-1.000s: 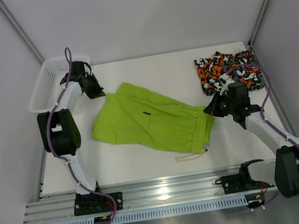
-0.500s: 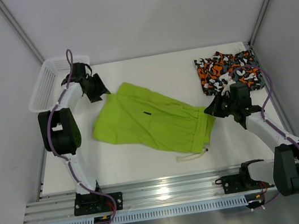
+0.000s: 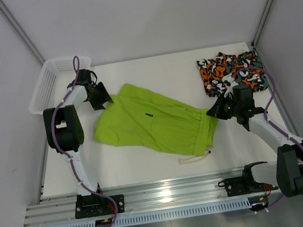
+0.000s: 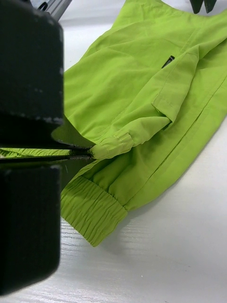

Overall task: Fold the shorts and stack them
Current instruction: Fold the shorts

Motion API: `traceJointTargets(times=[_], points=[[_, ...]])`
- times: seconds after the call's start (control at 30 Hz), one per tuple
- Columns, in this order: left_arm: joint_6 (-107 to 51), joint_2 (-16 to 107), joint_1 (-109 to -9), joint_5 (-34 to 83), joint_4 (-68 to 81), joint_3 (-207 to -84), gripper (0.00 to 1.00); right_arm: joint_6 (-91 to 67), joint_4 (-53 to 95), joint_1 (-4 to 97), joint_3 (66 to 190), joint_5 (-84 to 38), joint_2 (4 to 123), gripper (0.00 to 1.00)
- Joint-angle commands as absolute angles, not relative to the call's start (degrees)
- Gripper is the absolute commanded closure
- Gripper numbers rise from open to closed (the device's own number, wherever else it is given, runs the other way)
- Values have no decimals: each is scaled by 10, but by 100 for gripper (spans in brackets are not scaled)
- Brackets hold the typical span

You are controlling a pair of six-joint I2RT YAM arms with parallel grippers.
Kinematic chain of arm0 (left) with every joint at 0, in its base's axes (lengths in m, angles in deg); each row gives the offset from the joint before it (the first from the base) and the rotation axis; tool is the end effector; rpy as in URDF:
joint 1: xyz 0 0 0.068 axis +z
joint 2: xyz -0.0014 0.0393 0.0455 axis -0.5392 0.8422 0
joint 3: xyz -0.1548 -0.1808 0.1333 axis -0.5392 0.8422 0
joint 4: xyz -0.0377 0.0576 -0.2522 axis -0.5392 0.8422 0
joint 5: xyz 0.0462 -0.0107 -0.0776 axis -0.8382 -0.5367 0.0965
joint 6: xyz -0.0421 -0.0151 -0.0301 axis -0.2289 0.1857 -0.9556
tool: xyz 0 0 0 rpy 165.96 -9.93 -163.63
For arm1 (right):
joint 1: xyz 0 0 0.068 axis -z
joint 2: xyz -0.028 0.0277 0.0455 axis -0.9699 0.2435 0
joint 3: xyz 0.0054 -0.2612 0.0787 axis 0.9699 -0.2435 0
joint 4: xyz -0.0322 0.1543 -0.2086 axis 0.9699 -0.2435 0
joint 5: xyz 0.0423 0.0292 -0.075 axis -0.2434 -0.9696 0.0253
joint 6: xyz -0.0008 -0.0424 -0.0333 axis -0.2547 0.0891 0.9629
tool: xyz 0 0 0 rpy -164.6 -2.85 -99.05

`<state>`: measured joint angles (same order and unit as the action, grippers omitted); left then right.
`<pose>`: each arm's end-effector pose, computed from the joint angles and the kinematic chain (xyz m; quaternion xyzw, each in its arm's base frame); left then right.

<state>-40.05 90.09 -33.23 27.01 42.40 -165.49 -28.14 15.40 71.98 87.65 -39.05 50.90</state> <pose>0.4477 -0.0114 0.1802 -0.1690 0.9525 -0.1382 0.2123 0.2417 0.0308 0.2089 0.0601 0.8871 0.2760 0.3651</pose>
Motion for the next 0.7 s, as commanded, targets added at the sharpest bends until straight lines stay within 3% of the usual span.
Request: traceJointTargets(times=[0.0,0.33,0.5,0.63,0.67], points=[[-382,910,-328,260,420,-1659,41,-283,178,722,873,-403,512,100],[-365,934,-337,247,434,-1680,44,-283,178,723,874,-407,510,100],[-366,938,-360,177,449,-1696,46,-283,178,723,875,-409,509,100],[-364,946,-361,173,456,-1706,62,-283,177,723,875,-410,509,100],[-363,947,-361,174,456,-1706,71,-283,177,724,875,-410,509,100]])
